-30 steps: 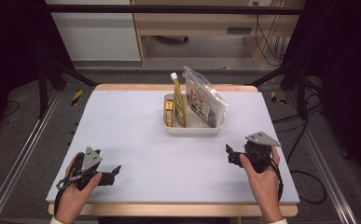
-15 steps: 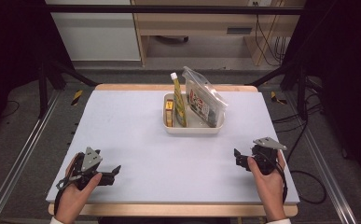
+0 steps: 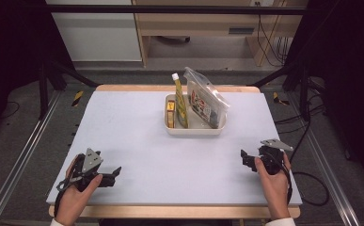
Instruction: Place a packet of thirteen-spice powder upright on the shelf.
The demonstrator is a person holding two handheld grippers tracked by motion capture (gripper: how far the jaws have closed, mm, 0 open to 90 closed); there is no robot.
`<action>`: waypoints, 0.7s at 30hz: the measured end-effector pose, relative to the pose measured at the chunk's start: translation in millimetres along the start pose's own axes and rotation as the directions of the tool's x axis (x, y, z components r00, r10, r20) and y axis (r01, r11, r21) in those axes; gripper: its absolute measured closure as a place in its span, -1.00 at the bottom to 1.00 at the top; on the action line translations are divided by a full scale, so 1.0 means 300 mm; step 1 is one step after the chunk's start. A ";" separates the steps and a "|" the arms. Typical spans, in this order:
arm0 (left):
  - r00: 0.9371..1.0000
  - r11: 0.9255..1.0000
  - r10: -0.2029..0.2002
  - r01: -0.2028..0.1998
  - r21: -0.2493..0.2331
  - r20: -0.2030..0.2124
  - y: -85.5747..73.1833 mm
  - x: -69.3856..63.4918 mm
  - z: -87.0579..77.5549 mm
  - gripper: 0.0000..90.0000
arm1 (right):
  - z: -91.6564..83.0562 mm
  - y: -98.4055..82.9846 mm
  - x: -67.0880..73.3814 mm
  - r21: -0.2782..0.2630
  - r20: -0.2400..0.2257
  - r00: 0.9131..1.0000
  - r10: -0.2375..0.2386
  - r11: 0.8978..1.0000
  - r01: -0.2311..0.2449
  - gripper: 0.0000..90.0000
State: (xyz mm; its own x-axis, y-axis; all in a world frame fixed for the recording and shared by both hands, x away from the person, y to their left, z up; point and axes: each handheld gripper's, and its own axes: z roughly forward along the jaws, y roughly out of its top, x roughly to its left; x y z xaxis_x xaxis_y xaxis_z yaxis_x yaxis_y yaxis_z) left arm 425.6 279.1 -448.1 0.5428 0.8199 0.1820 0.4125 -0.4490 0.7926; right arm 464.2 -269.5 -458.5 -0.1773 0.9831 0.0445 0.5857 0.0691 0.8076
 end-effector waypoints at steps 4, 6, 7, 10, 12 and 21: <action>1.000 1.000 -0.001 0.001 0.006 -0.005 -0.002 0.002 0.001 -0.88 | 0.010 -0.005 -0.008 0.000 -0.005 1.000 0.011 1.000 -0.011 -0.82; 1.000 1.000 -0.004 0.004 0.010 -0.009 -0.003 0.004 0.002 -0.88 | 0.014 -0.009 -0.009 0.002 -0.011 1.000 0.017 1.000 -0.017 -0.82; 1.000 1.000 -0.004 0.004 0.013 -0.012 -0.004 0.005 0.002 -0.88 | 0.016 -0.011 -0.008 0.002 -0.012 1.000 0.016 1.000 -0.016 -0.82; 1.000 1.000 -0.010 0.010 0.018 -0.019 -0.006 0.010 0.003 -0.88 | 0.020 -0.018 -0.005 0.007 -0.020 1.000 0.005 1.000 -0.005 -0.82; 0.999 1.000 -0.015 0.016 0.023 -0.028 -0.008 0.013 0.002 -0.88 | 0.022 -0.023 0.000 0.008 -0.027 1.000 0.002 1.000 -0.002 -0.82; 0.999 0.998 -0.030 0.032 0.055 -0.039 -0.017 0.020 0.008 -0.88 | 0.015 -0.055 0.030 0.010 -0.045 0.998 -0.048 0.999 0.048 -0.82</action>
State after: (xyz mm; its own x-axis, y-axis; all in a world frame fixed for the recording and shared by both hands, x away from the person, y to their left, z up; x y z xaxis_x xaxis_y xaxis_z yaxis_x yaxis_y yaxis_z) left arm 428.4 285.4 -452.5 0.5011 0.8463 0.1810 0.4693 -0.4414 0.7648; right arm 456.5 -260.9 -474.0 -0.2407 0.9701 0.0322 0.5840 0.1183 0.8031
